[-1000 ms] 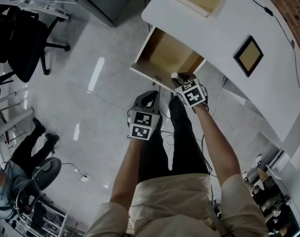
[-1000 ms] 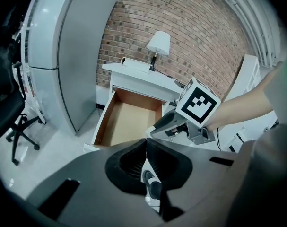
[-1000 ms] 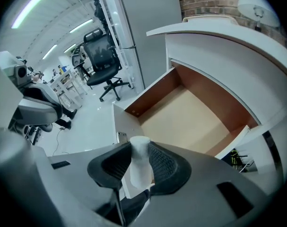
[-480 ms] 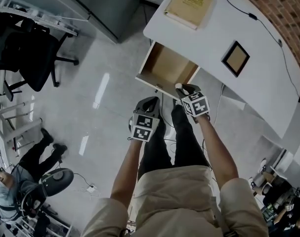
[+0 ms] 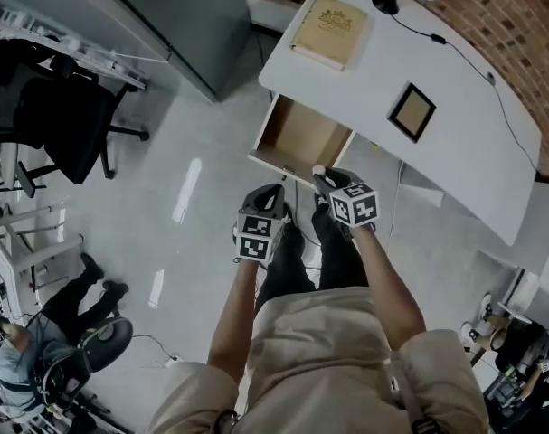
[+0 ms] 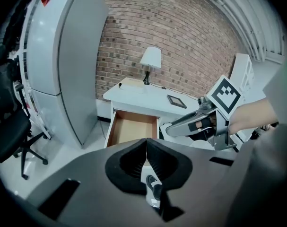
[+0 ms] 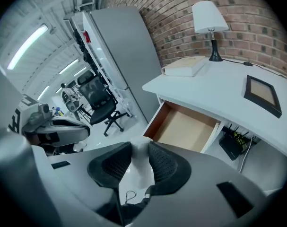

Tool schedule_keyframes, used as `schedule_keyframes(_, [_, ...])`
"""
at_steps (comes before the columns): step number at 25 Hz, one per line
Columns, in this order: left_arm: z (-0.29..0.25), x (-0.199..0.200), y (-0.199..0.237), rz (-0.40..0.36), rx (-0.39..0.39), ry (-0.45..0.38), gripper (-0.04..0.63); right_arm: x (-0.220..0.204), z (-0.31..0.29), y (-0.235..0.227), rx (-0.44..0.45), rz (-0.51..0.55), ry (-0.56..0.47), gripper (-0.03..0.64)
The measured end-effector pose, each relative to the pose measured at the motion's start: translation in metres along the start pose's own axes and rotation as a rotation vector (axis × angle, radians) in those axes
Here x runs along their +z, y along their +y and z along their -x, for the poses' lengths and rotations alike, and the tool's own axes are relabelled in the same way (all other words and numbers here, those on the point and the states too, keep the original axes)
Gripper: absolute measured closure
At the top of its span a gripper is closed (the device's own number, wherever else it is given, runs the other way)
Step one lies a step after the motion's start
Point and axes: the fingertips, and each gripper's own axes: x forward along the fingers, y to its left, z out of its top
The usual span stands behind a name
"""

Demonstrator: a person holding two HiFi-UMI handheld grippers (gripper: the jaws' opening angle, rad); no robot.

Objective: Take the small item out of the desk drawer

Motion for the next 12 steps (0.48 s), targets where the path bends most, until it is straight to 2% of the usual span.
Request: schedule_keyframes(12, [0.042, 0.027, -0.018, 0.022, 0.013, -0.041, 0.578, 0.028, 0.064, 0.032, -0.008, -0.055, -0.165, 0.476])
